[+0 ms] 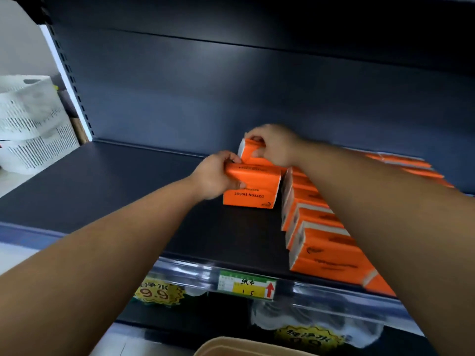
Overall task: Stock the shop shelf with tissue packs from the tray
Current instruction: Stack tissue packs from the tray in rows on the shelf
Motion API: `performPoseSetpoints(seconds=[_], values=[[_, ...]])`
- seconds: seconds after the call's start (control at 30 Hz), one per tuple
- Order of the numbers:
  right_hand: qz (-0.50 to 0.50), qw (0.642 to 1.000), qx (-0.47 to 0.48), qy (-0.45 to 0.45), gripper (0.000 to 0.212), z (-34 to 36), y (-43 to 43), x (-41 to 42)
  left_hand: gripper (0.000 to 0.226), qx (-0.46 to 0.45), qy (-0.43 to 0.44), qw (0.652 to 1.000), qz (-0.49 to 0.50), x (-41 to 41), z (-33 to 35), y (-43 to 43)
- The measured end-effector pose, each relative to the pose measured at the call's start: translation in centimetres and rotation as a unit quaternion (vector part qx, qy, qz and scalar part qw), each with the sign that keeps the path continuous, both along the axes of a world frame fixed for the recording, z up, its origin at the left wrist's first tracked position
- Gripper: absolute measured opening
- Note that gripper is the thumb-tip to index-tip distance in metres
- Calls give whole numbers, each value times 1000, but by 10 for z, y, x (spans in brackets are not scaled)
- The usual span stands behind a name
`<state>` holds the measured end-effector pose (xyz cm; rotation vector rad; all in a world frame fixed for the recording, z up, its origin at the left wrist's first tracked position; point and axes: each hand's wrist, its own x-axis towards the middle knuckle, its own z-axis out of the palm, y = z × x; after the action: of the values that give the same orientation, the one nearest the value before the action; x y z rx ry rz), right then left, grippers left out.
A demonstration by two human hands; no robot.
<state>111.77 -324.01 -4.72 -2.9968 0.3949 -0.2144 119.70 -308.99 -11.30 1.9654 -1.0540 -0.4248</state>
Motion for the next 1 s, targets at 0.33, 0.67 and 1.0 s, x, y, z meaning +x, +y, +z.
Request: performPoseSetpoints(seconds=[0.33, 0.67, 1.0], values=[[-19, 995, -86, 50, 52, -20, -11, -16, 77, -30, 69, 993, 88, -8, -24, -18], [-69, 988, -127, 50, 45, -17, -12, -37, 79, 23, 113, 992, 48, -21, -24, -30], [-75, 979, -163, 98, 66, -9, 7, -63, 67, 51, 66, 994, 66, -30, -20, -18]])
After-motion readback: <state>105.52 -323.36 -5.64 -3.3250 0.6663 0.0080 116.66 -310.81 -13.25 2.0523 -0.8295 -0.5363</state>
